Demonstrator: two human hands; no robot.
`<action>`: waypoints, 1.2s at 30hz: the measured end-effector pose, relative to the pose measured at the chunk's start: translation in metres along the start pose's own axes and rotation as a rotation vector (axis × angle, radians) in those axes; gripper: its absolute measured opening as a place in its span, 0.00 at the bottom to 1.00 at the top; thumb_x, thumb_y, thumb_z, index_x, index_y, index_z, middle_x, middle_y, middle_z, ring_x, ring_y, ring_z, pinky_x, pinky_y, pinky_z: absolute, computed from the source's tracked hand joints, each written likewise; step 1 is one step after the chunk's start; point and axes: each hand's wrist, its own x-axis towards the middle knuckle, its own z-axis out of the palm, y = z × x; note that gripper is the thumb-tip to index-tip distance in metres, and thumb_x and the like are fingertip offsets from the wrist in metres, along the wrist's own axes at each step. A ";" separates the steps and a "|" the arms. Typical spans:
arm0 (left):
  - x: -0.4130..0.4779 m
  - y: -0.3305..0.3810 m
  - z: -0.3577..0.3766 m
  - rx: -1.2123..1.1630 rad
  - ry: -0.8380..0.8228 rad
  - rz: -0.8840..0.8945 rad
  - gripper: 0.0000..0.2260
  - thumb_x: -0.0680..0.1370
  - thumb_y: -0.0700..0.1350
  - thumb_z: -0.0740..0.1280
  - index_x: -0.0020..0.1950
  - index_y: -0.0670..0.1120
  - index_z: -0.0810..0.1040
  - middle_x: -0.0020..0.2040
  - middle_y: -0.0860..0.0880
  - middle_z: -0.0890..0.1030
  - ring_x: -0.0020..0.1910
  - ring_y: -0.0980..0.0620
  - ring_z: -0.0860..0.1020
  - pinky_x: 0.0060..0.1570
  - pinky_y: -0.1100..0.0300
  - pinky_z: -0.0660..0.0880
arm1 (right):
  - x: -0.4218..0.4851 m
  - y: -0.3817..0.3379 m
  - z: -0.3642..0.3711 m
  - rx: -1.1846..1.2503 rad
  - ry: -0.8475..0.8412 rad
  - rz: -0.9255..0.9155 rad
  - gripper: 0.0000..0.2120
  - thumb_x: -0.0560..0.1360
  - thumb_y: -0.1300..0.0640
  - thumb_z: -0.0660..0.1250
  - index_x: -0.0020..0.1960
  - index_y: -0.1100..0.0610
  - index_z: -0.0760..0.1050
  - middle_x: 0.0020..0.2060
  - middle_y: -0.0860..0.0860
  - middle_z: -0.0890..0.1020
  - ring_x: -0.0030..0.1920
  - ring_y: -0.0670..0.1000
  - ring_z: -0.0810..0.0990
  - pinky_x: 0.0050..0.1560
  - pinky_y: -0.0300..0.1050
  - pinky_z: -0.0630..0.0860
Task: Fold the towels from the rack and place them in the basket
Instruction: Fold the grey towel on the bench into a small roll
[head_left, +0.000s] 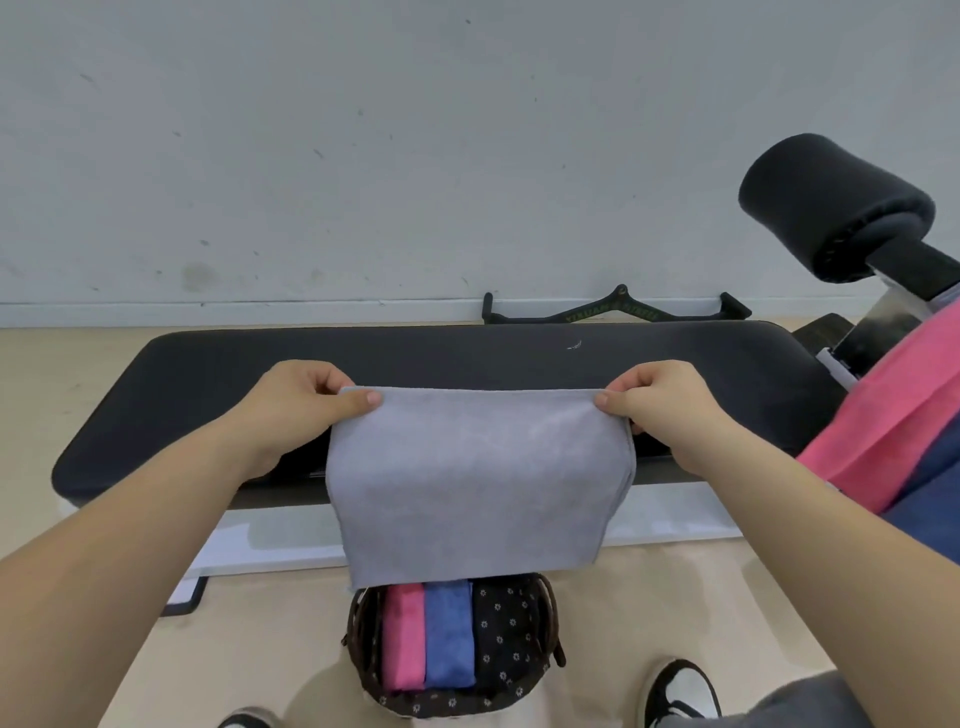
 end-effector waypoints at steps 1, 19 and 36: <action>0.000 0.001 0.000 -0.057 -0.003 -0.025 0.15 0.73 0.52 0.80 0.45 0.41 0.83 0.41 0.49 0.85 0.43 0.50 0.81 0.43 0.57 0.75 | 0.000 -0.001 -0.001 0.012 0.000 0.015 0.03 0.74 0.61 0.76 0.44 0.61 0.84 0.45 0.56 0.85 0.45 0.54 0.81 0.41 0.45 0.78; -0.074 0.029 -0.017 0.215 0.007 0.213 0.08 0.80 0.52 0.72 0.44 0.50 0.86 0.44 0.54 0.86 0.47 0.52 0.81 0.45 0.57 0.77 | -0.051 -0.010 -0.043 -0.074 -0.134 -0.213 0.07 0.77 0.54 0.75 0.43 0.57 0.85 0.35 0.48 0.81 0.37 0.49 0.76 0.41 0.42 0.73; -0.016 0.046 0.035 -0.290 0.174 -0.048 0.11 0.87 0.47 0.58 0.59 0.42 0.76 0.43 0.41 0.87 0.42 0.45 0.88 0.45 0.50 0.85 | -0.004 -0.029 0.022 0.508 0.272 -0.017 0.05 0.81 0.60 0.69 0.46 0.54 0.81 0.49 0.57 0.86 0.40 0.54 0.88 0.47 0.50 0.86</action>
